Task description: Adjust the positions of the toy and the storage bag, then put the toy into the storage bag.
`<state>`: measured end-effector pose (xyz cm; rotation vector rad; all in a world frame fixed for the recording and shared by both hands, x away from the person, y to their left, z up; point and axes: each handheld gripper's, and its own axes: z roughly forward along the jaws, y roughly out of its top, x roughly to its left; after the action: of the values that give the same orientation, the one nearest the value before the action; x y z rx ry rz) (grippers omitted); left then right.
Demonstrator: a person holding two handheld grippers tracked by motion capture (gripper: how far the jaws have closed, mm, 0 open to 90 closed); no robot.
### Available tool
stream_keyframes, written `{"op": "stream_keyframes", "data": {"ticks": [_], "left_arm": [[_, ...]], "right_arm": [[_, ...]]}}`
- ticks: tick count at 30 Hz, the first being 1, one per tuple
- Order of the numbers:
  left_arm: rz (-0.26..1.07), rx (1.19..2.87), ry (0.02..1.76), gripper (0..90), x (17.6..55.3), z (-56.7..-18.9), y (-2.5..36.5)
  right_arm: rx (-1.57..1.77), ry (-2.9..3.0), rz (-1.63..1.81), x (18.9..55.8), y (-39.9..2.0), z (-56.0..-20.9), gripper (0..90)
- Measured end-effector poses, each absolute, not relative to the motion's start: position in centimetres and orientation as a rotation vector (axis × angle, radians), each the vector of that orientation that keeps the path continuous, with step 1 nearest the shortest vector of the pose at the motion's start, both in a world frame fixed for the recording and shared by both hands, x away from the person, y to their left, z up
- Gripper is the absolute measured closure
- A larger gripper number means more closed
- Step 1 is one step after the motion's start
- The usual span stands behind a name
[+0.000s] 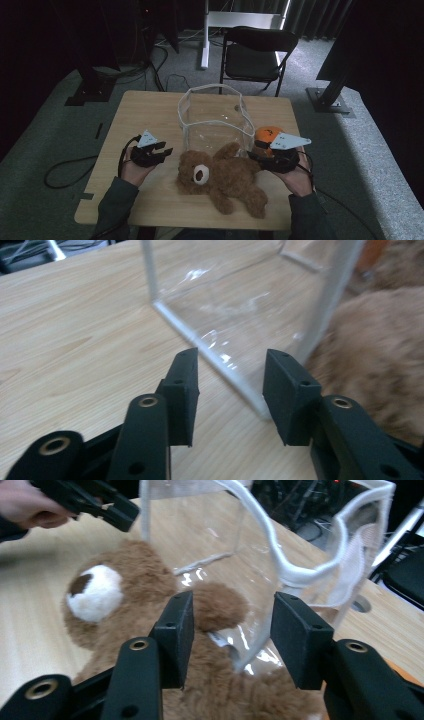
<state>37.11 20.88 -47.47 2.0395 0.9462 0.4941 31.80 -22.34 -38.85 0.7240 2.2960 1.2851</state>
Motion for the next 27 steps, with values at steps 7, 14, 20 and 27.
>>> {"op": "stream_keyframes", "data": {"ticks": [7,14,20,27], "left_arm": [[0.479,2.017,1.058,53.5,38.2,-49.2,22.9],[0.53,2.019,1.131,50.4,38.6,-50.1,24.2],[0.541,2.021,1.171,49.5,38.8,-50.8,24.8],[0.55,2.042,1.186,49.4,38.9,-51.4,25.0]], "right_arm": [[0.667,2.303,1.306,31.3,-21.4,-39.0,41.1],[0.636,2.356,1.292,31.3,-20.4,-39.9,33.7],[0.635,2.383,1.283,31.4,-20.1,-40.4,29.7],[0.614,2.388,1.277,31.2,-20.1,-40.5,26.9]]}}
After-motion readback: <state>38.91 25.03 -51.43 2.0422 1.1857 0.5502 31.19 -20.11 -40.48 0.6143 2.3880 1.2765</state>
